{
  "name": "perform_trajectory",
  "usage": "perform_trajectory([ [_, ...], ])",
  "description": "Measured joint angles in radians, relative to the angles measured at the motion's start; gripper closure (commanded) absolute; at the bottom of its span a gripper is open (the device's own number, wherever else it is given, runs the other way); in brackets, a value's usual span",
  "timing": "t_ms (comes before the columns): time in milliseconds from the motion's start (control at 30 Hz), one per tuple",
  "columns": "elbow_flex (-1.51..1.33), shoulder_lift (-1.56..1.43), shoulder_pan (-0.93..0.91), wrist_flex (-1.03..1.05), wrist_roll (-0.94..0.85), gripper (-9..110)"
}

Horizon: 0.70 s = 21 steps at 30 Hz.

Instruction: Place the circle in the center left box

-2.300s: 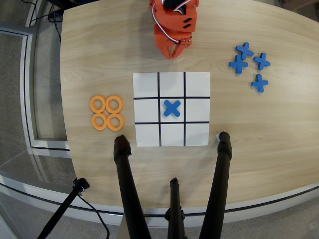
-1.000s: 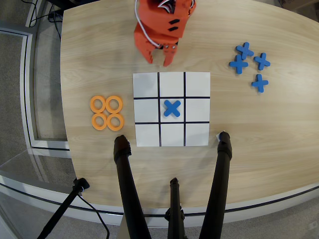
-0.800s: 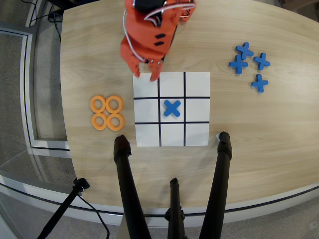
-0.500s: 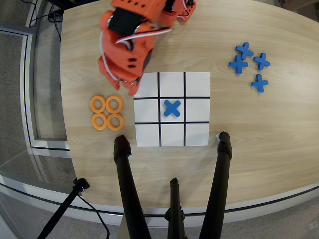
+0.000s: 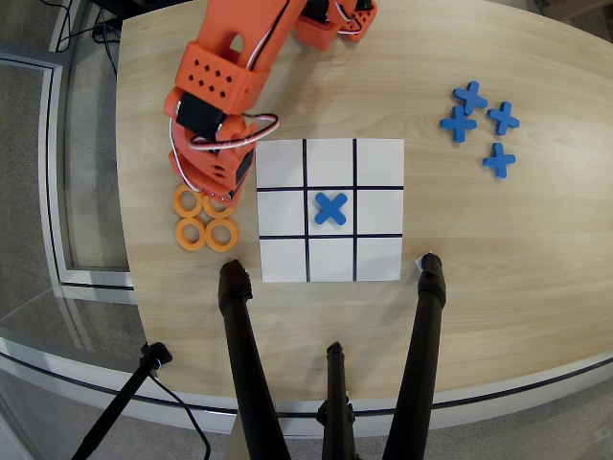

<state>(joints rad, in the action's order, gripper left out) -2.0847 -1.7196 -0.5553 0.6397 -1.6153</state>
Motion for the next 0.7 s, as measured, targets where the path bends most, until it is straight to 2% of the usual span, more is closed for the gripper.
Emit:
perform_trajectory([
  [700,0.095,0.219,0.040,-0.092,0.051,90],
])
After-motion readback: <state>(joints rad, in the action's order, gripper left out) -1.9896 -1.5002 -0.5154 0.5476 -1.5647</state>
